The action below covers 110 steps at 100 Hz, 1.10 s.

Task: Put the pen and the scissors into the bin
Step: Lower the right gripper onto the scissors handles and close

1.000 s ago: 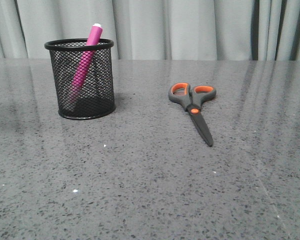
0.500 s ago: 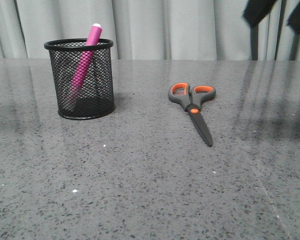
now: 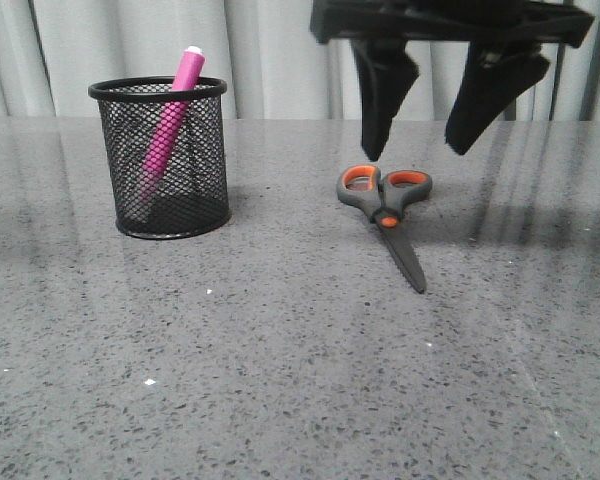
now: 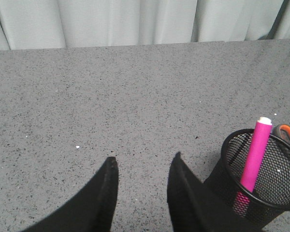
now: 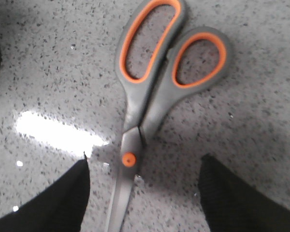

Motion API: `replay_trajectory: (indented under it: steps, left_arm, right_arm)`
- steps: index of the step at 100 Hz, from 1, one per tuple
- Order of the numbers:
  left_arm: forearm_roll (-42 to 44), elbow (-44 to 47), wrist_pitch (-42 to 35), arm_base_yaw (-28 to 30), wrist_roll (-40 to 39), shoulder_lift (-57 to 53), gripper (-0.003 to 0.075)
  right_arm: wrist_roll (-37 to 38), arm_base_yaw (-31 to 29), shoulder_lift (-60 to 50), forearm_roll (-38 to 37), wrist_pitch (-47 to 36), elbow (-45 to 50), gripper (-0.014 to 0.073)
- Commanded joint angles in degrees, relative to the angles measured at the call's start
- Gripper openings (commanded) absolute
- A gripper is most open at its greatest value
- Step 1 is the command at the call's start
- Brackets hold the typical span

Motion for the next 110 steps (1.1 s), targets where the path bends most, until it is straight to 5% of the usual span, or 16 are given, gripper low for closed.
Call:
replay_trajectory:
  steps: [1,110]
  left_arm:
    - [-2.0,-1.5,-2.0,0.0,-0.5,-1.2,0.0227]
    - [-2.1,-1.5,-2.2,0.0,-0.5,-1.2,0.0227]
  right_arm:
    - [0.2,0.1,-0.5,0.1,-1.9,-2.6,0.0433]
    - [5.8,0.0,7.6,-3.6,-2.7,-5.3,0.0433]
